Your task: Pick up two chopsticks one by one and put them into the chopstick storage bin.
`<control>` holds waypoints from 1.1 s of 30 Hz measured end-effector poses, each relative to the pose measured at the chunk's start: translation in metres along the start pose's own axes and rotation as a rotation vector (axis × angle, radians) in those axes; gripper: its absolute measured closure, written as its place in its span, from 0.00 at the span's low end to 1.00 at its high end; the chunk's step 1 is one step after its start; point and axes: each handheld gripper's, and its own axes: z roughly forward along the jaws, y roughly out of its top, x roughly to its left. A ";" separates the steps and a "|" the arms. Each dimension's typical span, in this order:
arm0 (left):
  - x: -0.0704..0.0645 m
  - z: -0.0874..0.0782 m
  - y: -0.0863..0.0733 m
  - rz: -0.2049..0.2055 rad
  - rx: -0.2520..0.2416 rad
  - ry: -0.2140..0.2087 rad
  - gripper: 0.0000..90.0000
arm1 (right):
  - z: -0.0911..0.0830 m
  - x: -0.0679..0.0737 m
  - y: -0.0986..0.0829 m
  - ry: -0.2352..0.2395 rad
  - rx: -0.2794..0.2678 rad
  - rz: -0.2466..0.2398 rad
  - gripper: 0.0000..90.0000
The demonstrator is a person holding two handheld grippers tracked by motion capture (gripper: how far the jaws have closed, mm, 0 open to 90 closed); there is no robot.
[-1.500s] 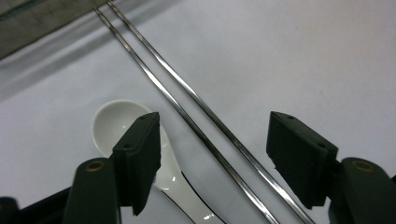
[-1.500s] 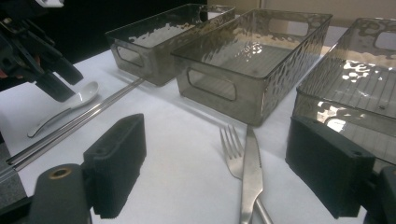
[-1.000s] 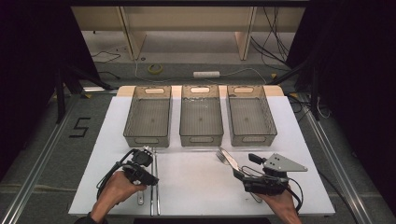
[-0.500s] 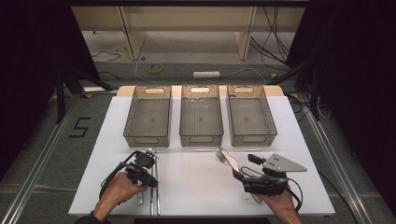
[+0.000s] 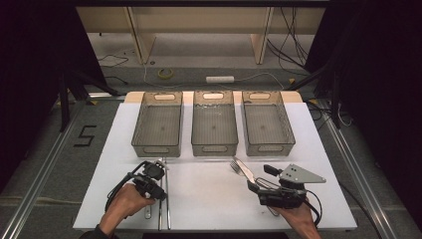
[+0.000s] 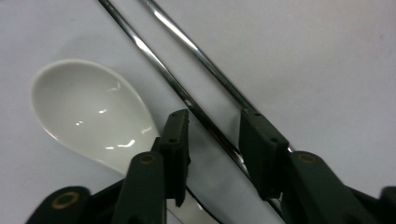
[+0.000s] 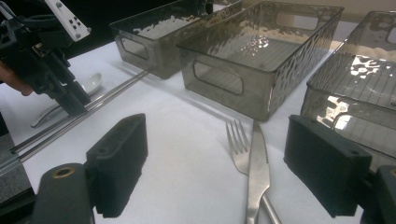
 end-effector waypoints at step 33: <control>-0.008 0.002 0.002 0.054 0.017 0.052 0.78 | 0.002 0.001 0.000 -0.002 0.020 -0.008 0.26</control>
